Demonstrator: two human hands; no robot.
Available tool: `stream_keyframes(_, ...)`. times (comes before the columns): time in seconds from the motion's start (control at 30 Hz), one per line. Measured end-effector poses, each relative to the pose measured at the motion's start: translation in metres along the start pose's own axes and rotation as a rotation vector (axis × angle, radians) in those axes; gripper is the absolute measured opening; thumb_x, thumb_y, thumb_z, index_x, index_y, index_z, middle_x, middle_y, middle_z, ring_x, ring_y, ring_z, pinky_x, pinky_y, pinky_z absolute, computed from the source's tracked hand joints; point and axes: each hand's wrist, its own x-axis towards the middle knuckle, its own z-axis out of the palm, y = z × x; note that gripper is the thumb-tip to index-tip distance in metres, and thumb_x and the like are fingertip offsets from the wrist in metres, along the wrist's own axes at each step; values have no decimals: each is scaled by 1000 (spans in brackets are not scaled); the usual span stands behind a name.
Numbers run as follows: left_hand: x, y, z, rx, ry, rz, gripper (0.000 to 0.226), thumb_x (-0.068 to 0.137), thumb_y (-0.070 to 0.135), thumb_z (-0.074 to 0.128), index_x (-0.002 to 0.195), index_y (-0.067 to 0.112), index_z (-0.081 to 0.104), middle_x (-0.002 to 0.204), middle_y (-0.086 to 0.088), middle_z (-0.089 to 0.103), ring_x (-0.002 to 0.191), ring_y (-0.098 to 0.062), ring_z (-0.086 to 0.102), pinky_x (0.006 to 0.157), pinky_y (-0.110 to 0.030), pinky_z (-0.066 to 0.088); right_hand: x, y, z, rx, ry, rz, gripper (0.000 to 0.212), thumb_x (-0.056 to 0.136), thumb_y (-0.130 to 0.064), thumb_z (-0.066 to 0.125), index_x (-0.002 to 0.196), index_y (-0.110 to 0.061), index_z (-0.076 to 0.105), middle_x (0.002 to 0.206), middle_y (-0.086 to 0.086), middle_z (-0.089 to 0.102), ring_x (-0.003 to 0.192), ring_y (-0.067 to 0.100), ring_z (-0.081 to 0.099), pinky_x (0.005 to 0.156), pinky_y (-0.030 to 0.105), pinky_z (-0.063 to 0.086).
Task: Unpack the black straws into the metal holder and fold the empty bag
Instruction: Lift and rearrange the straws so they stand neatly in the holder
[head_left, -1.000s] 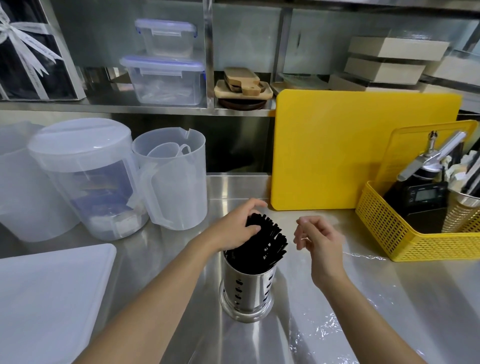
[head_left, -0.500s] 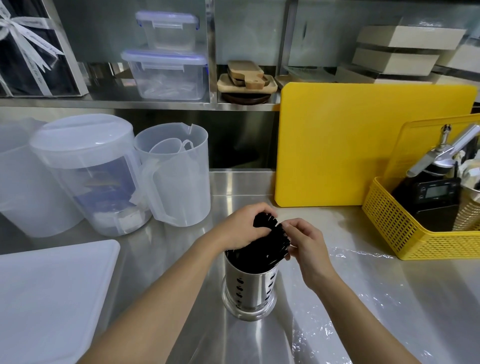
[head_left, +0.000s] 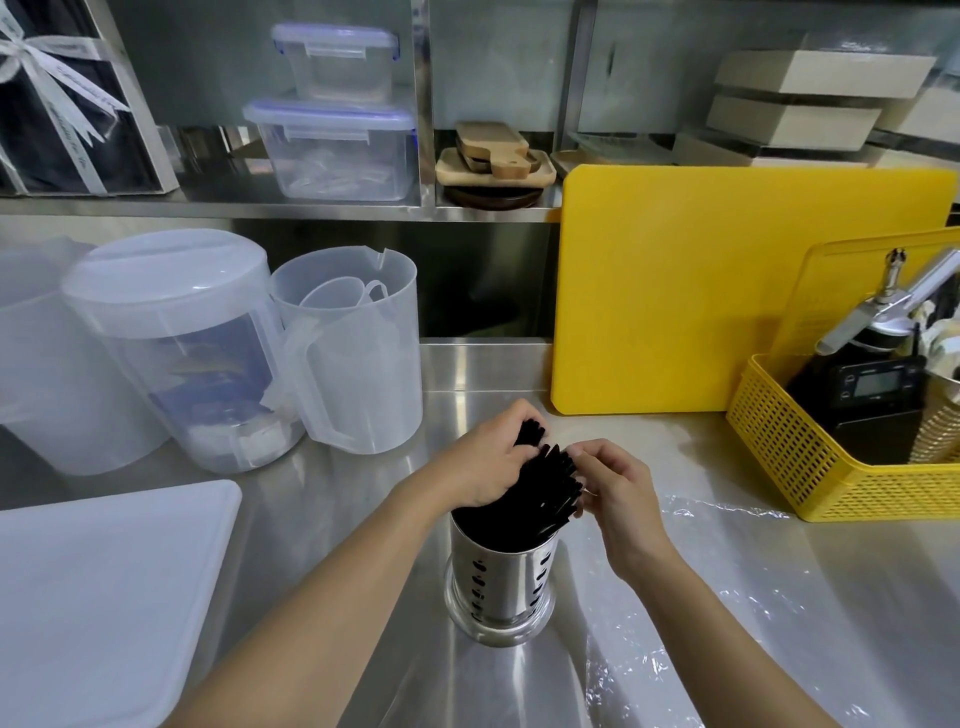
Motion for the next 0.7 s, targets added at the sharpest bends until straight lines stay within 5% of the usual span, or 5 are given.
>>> stream_keyframes(0.1, 0, 0, -3, -51, 48, -11, 13, 95, 9, 38, 100, 20, 42, 101, -8, 55, 95, -26, 52, 87, -35, 42, 1, -2, -1, 10, 27, -40, 19, 87, -3, 56, 70, -7, 60, 53, 6, 47, 44, 13, 41, 44, 24, 36)
stream_keyframes(0.2, -2, 5, -11, -111, 113, 39, 14, 94, 3, 38, 101, 15, 41, 91, 3, 49, 87, -15, 47, 76, -8, 37, 4, -6, -5, 1, 49, -102, 13, 86, 1, 55, 75, -4, 60, 47, -5, 53, 42, 10, 44, 49, 25, 38)
stream_keyframes(0.3, -4, 16, -23, -125, 160, 73, 14, 94, 4, 39, 102, 15, 40, 86, 8, 47, 81, -7, 46, 68, 0, 34, 8, -13, -6, -32, 52, -200, 13, 84, 3, 58, 78, -7, 62, 54, -5, 58, 49, 8, 49, 54, 19, 41)
stream_keyframes(0.53, -3, 44, -62, -347, 311, 174, 21, 91, -2, 45, 97, 18, 48, 86, 4, 55, 86, -10, 54, 88, -25, 44, 15, -53, 14, -274, -158, -391, 16, 72, -24, 65, 88, -26, 61, 86, -11, 62, 79, 2, 56, 71, 13, 42)
stream_keyframes(0.7, -5, 61, -82, -412, 362, 256, 30, 90, -4, 45, 91, 26, 50, 89, 3, 55, 85, -8, 58, 89, -29, 47, 16, -73, 40, -490, -379, -333, 56, 71, -40, 71, 121, -26, 50, 118, -12, 58, 109, 2, 53, 88, 18, 41)
